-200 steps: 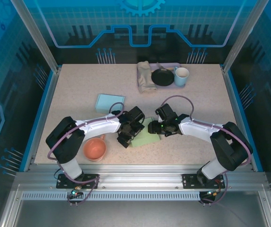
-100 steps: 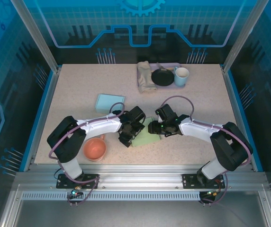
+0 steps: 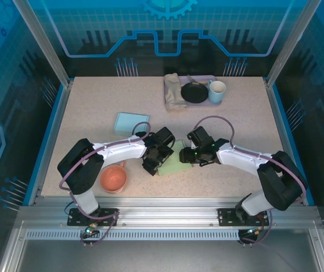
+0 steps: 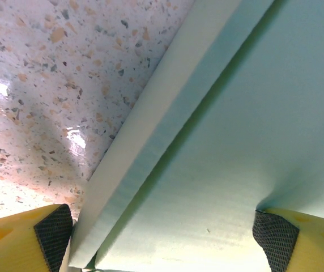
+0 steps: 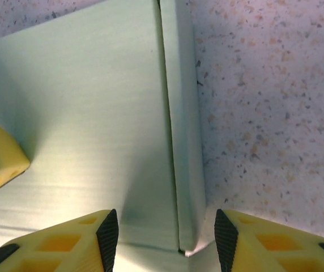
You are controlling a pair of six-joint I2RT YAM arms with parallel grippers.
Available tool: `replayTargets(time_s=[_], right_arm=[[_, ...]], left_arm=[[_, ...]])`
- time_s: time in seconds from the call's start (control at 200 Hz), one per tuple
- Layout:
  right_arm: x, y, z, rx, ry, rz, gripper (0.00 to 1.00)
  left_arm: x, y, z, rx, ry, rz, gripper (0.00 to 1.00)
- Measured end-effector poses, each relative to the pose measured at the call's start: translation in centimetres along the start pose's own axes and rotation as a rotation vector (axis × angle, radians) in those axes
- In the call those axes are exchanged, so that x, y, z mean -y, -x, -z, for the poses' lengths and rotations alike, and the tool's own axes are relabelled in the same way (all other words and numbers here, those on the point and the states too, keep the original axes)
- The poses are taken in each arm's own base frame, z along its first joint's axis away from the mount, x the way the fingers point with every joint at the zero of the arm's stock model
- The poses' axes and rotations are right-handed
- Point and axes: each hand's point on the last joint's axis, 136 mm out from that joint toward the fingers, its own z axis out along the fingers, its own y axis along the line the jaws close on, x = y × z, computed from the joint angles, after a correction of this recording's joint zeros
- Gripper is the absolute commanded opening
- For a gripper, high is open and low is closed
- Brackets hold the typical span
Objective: Fold the paper box
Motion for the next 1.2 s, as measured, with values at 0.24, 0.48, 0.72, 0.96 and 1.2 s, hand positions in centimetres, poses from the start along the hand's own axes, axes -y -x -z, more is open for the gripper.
replayTargets(time_s=[0.24, 0.48, 0.72, 0.96, 1.2], right_arm=[[-0.3, -1.1, 0.6, -0.010, 0.011, 0.016, 0.51], [0.5, -2.8, 0.2, -0.039, 0.011, 0.007, 0.52], [-0.4, -3.3, 0.1, -0.052, 0.071, 0.010, 0.48], [-0.4, -3.2, 0.1, -0.050, 0.069, 0.011, 0.47], [-0.1, -3.2, -0.4, -0.024, 0.078, 0.031, 0.47]], left_arm=[[0.0, 0.0, 0.0, 0.002, -0.001, 0.000, 0.89], [0.0, 0.1, -0.1, 0.008, -0.003, -0.003, 0.89], [0.0, 0.2, -0.2, 0.010, -0.005, -0.004, 0.89], [0.0, 0.2, -0.2, 0.012, -0.004, -0.020, 0.89], [0.0, 0.3, -0.2, 0.015, -0.007, -0.022, 0.89]])
